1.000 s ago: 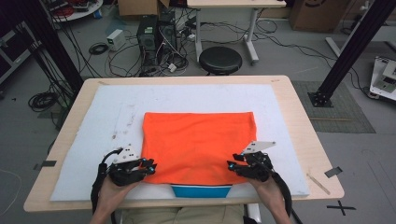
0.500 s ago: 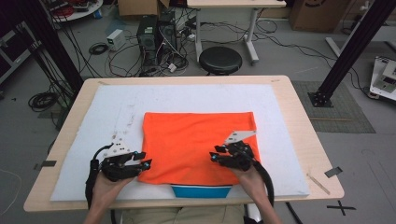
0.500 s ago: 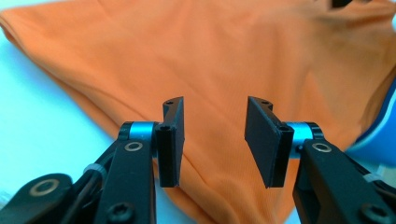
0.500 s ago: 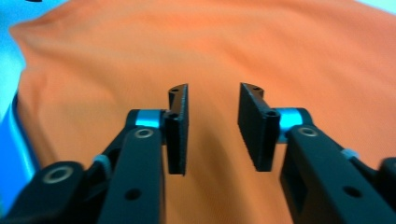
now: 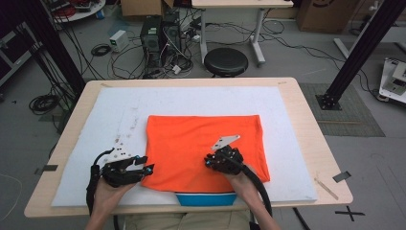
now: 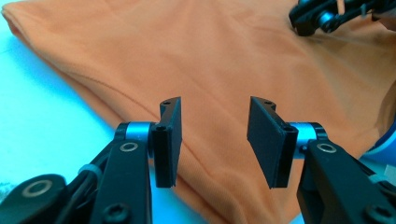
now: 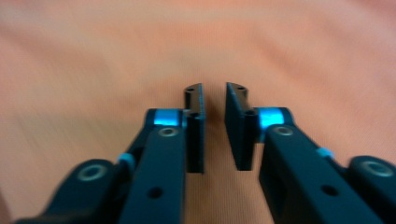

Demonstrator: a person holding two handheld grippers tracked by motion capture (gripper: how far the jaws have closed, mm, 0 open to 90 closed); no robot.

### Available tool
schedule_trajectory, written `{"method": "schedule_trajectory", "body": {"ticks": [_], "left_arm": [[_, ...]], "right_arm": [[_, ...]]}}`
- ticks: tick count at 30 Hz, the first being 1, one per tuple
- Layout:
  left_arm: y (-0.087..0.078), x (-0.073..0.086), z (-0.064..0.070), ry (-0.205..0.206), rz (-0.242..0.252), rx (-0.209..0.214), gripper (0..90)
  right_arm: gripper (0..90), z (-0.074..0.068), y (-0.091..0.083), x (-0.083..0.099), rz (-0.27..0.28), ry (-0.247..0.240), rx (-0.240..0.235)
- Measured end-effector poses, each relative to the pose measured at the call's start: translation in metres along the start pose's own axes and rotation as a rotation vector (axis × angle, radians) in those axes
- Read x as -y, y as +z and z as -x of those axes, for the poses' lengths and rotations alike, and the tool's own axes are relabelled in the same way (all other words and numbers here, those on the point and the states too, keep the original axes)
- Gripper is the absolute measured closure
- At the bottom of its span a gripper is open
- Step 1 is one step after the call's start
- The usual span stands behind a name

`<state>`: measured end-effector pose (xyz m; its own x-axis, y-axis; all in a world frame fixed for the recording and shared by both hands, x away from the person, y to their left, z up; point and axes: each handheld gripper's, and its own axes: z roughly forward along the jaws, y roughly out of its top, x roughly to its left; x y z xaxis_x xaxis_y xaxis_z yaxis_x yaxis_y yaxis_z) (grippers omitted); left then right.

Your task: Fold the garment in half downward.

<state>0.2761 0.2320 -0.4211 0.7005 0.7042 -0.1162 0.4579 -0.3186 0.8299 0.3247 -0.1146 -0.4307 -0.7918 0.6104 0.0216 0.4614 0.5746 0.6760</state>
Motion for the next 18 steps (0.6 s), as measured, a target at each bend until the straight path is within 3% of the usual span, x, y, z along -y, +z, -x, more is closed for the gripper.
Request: {"method": "schedule_trajectory", "body": {"ticks": [1,3,6,9,11,13,16,18], "left_arm": [[0.001,-0.001,0.0,0.002,-0.001,-0.001,54.8],[0.003,-0.002,0.001,-0.003,0.001,-0.003,54.0],[0.006,-0.003,0.003,0.004,-0.004,-0.005,53.0],[0.007,-0.003,0.003,0.016,-0.007,-0.006,52.7],[0.007,-0.004,0.002,0.01,-0.004,-0.007,52.8],[0.007,-0.005,0.002,0.018,0.001,0.0,53.2],[0.013,-0.009,0.004,0.035,-0.007,0.022,55.6],[0.02,-0.01,0.006,0.044,-0.027,0.036,57.5]], "right_arm": [[76.2,0.0,-0.002,-0.003,0.037,0.011,-0.009],[75.6,-0.002,0.001,-0.009,0.047,0.007,-0.01],[77.7,-0.006,0.019,-0.016,-0.055,-0.011,-0.01],[76.3,-0.006,0.02,-0.016,-0.041,-0.014,-0.011],[64.3,-0.003,0.014,-0.013,-0.02,-0.011,-0.017],[59.6,0.003,0.002,-0.007,0.012,0.018,0.003],[59.8,0.015,-0.016,0.005,0.043,0.059,0.047],[59.7,0.022,-0.027,0.017,0.034,0.082,0.096]]}}
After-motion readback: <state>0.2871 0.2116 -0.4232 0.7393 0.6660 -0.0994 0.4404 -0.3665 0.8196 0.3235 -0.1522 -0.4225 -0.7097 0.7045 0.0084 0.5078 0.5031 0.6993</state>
